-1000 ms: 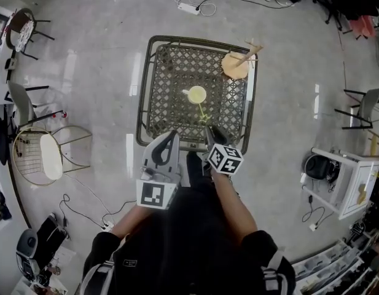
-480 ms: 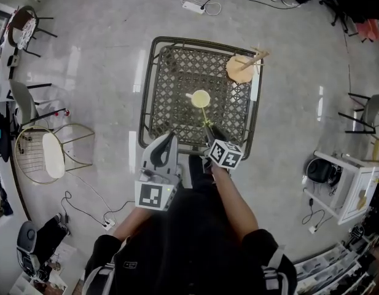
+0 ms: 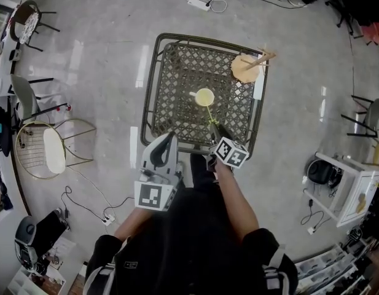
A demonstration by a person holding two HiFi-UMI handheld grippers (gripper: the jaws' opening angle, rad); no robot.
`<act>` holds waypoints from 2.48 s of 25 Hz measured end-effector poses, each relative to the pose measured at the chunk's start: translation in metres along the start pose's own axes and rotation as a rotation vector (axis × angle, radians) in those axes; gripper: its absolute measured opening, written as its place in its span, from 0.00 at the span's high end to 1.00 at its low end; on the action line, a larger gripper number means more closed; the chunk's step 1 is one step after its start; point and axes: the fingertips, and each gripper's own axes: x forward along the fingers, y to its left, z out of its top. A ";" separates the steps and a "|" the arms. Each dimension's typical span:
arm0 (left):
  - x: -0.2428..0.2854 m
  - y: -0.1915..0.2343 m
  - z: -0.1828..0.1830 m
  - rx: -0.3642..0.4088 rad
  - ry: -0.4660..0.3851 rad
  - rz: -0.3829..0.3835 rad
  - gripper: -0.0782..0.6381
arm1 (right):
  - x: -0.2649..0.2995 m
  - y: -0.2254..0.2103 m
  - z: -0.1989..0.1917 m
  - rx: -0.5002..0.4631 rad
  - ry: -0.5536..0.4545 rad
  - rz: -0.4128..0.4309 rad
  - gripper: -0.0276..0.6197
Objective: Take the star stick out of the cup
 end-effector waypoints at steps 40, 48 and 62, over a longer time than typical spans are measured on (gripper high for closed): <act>-0.098 -0.008 0.008 0.024 -0.090 0.012 0.87 | -0.057 0.013 -0.027 -0.043 -0.067 -0.039 0.93; -0.162 -0.012 0.014 0.037 -0.159 -0.003 0.87 | -0.108 0.032 -0.061 -0.051 -0.143 -0.031 0.93; -0.267 -0.040 -0.011 0.072 -0.166 -0.058 0.87 | -0.220 0.057 -0.143 -0.062 -0.256 -0.005 0.93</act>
